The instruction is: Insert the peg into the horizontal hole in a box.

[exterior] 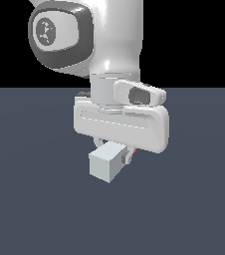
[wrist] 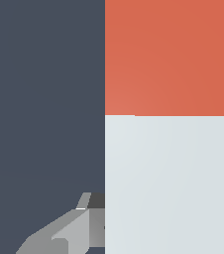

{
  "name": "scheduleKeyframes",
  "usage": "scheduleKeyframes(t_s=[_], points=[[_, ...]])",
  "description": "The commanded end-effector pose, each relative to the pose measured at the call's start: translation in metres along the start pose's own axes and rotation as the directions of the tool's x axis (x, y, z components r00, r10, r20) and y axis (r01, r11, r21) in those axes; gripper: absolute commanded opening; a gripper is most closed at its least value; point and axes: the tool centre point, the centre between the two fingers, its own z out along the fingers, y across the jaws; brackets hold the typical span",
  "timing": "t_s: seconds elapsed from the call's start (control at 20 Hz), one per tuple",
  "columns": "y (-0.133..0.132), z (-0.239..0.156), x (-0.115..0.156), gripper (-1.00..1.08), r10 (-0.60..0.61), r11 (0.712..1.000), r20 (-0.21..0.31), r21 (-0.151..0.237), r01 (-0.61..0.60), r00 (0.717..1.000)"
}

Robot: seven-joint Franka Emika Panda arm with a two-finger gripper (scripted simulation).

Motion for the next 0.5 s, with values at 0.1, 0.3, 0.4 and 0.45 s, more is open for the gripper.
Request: scheduleKeyframes(t_s=[0.1, 0.3, 0.4, 0.45], points=[[-0.021, -0.038, 0.056, -1.00, -0.165, 0.986, -0.002, -0.007, 0.165, 0.986], [-0.042, -0.062, 0.091, -1.00, -0.275, 0.961, -0.002, -0.007, 0.275, 0.961], [-0.050, -0.070, 0.102, -1.00, -0.311, 0.950, -0.002, -0.006, 0.311, 0.950], [-0.053, -0.072, 0.106, -1.00, -0.324, 0.946, -0.002, -0.006, 0.324, 0.946]])
